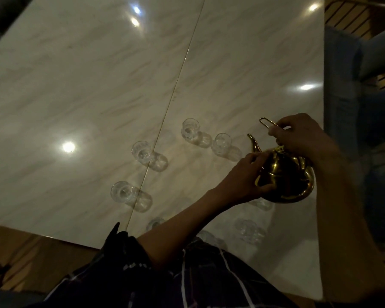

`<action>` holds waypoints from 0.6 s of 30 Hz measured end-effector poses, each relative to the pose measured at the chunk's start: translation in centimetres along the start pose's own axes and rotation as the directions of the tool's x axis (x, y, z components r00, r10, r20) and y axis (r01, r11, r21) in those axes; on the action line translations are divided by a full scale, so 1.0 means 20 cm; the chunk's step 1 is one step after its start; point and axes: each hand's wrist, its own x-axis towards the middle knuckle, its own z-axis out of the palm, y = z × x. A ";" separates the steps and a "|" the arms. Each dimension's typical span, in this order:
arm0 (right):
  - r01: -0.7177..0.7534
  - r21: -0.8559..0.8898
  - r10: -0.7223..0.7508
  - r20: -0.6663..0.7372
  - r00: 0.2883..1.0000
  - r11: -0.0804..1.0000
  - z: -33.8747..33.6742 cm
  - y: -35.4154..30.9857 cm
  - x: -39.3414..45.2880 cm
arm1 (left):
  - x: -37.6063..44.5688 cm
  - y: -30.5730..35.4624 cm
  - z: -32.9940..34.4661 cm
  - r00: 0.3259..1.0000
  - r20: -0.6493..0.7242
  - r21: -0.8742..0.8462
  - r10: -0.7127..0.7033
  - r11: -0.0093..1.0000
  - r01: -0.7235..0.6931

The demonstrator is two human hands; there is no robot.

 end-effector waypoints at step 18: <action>-0.018 0.018 0.018 0.016 1.000 1.000 0.03 0.00 0.01 | 0.00 -0.04 0.01 1.000 0.000 0.001 -0.024 1.000 0.024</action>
